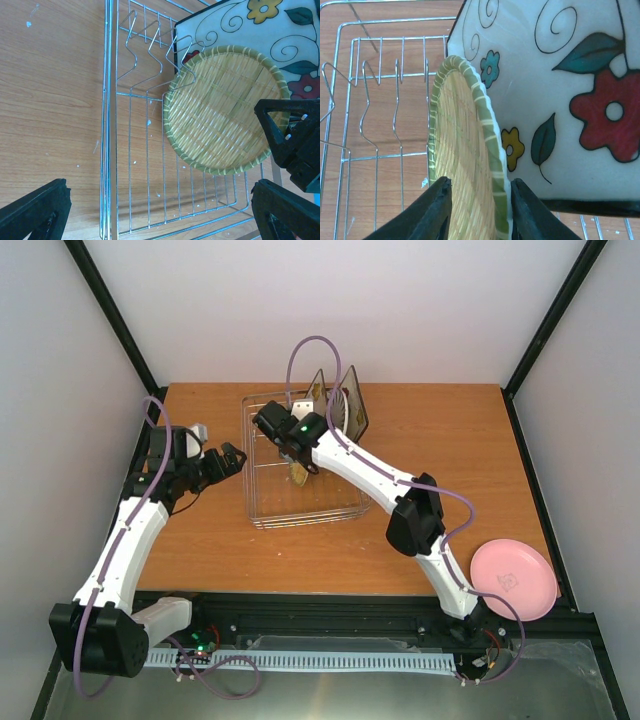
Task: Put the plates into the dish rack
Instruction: Pick up the plate from the dish rack.
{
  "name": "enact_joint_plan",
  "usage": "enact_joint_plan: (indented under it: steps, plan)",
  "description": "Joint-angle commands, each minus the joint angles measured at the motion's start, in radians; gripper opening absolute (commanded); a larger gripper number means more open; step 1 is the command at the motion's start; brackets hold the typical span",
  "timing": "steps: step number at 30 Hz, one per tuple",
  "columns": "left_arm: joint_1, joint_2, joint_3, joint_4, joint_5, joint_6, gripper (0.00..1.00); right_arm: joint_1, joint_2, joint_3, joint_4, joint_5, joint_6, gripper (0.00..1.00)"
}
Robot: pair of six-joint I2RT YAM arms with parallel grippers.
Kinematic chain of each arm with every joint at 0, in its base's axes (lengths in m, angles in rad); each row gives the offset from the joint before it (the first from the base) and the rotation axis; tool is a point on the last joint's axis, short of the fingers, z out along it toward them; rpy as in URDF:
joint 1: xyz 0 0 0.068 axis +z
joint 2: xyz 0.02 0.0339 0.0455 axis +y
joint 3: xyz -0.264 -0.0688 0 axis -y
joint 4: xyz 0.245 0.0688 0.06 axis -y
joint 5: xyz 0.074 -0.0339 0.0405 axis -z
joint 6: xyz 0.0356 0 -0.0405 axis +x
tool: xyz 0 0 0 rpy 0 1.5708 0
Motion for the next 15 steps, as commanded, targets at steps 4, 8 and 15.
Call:
enact_joint_plan:
  steps: [4,8,15]
  plan:
    - [0.009,-0.012,0.002,0.005,0.002,0.012,1.00,-0.017,-0.012,-0.006,0.035,-0.031,0.009,0.34]
    - [0.008,-0.017,-0.010,0.004,0.000,0.016,1.00,-0.037,-0.010,-0.040,0.069,-0.056,0.005,0.32]
    - [0.007,-0.019,-0.022,0.001,-0.005,0.018,1.00,-0.071,0.004,-0.051,0.123,-0.097,-0.022,0.19]
